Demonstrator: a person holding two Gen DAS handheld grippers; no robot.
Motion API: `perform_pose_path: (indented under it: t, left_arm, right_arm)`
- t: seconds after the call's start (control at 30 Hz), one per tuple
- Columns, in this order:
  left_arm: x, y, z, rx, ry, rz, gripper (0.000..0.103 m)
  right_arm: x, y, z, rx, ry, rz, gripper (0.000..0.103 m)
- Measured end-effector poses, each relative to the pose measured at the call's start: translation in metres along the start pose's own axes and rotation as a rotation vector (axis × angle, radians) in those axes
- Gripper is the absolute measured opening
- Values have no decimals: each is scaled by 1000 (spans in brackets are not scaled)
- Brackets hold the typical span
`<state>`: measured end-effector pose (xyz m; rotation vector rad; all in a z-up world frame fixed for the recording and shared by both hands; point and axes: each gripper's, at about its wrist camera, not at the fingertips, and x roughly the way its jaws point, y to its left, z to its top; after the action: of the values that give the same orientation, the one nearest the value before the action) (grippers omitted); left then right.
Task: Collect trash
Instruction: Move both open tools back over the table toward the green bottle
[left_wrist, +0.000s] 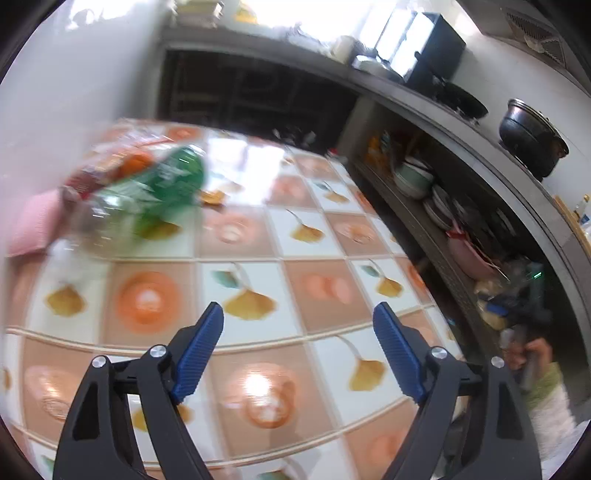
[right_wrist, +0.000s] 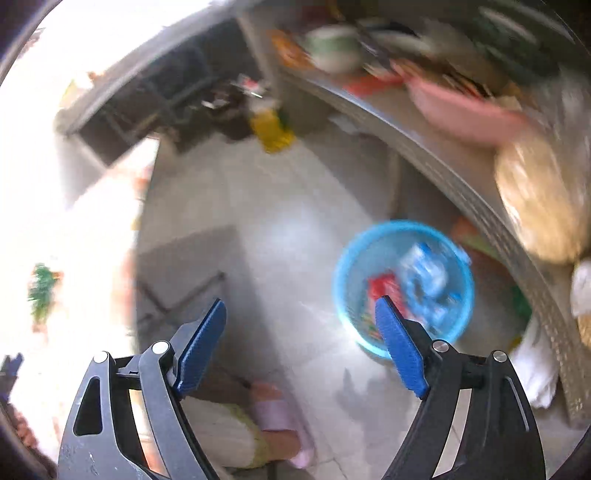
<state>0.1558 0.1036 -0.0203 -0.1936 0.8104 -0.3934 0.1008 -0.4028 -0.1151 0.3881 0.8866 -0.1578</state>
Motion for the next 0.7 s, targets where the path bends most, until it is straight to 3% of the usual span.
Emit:
perform_pose_path:
  t: [0.1, 0.2, 0.37, 0.47, 0.6, 0.7]
  left_arm:
    - [-13, 14, -3, -3, -46, 40, 84]
    - [-25, 31, -9, -12, -89, 93, 85]
    - [-33, 54, -17, -38, -127, 169, 87]
    - [-35, 66, -21, -53, -139, 226, 87]
    - [-42, 83, -25, -75, -161, 300, 88]
    - [-48, 93, -27, -102, -169, 315, 89]
  right_arm:
    - [-4, 52, 13, -60, -21, 124, 81]
    - [12, 108, 20, -112, 12, 264, 81]
    - [59, 245, 17, -212, 174, 501, 81]
    - [91, 316, 9, -196, 271, 599, 81]
    - [127, 388, 1, -119, 354, 651, 81]
    - [165, 428, -11, -41, 436, 625, 81]
